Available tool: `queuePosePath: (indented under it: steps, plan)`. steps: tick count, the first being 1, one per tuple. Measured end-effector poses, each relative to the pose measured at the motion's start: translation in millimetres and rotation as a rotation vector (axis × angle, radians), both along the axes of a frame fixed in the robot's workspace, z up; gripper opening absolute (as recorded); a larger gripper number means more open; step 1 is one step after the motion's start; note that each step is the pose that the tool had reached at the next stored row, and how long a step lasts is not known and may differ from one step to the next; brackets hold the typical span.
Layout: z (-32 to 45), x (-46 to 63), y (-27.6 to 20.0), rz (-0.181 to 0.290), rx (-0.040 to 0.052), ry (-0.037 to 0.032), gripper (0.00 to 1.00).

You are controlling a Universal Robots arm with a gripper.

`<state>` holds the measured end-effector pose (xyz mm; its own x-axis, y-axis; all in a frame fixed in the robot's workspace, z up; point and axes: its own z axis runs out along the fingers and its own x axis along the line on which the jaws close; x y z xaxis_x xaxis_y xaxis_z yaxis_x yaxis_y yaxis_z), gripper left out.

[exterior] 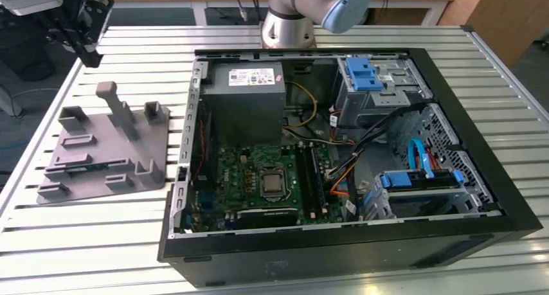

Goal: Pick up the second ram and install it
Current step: 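Reach for the second ram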

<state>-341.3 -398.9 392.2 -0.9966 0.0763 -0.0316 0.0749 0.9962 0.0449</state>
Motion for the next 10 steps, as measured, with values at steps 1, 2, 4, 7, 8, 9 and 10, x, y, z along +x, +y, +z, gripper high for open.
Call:
queuePosePath:
  steps: [1,2,4,7,8,9,10]
  plan:
    - [-0.1,-3.1,0.0,0.0,-0.0001,0.0001,0.1]
    - [-0.3,-6.1,0.0,0.0,0.0,0.0,0.1]
    - [-0.7,-11.3,0.0,0.0,0.0,-0.0001,0.1]
    - [-1.1,-18.1,0.0,0.0,0.0,-0.0001,0.1]
    - [-1.3,-20.0,0.0,0.0,0.0,0.0,0.1]
    - [-1.4,-22.0,0.0,0.0,-0.0001,0.0001,0.1]
    - [-1.6,-23.9,0.0,0.0,0.0,0.0,0.1]
